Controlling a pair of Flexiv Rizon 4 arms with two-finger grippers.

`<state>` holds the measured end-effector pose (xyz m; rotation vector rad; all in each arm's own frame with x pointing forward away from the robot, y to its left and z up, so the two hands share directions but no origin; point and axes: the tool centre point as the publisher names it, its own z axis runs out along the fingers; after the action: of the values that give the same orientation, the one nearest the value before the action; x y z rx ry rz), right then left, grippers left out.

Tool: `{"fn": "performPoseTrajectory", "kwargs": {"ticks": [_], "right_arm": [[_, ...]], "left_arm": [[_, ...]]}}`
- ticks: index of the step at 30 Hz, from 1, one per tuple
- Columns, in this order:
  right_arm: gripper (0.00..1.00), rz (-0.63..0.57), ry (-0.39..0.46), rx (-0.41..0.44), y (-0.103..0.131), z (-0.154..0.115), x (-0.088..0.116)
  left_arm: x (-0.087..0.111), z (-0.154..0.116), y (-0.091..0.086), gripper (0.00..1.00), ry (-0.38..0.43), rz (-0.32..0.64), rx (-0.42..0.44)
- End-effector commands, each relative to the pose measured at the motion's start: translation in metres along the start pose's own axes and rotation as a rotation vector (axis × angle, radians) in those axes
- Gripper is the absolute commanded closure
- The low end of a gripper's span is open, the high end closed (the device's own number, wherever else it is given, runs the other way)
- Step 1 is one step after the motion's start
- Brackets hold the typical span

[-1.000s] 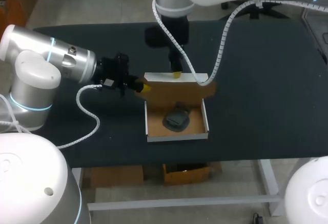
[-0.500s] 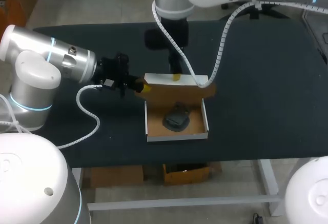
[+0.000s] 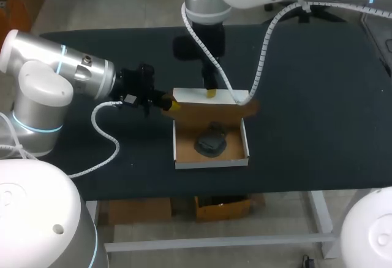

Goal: Assemble the packaging by folding the flat box into shape, placing the metal phone stand inside, and closing the box properly

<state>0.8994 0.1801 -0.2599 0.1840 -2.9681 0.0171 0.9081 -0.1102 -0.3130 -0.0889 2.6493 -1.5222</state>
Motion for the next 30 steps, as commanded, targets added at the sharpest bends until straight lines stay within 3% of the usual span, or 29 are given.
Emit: {"fn": "performPoseTrajectory", "kwargs": {"ticks": [1,30], "right_arm": [[0.58,-0.001,0.009,0.011,0.0017,0.0049,-0.0053],[0.59,0.000,0.034,-0.002,0.0028,0.0129,-0.0130]], "left_arm": [[-0.0012,-0.0012,-0.0014,1.00,0.001,-0.001,0.001],[-0.0012,-0.0012,-0.0014,1.00,0.001,-0.001,0.001]]}}
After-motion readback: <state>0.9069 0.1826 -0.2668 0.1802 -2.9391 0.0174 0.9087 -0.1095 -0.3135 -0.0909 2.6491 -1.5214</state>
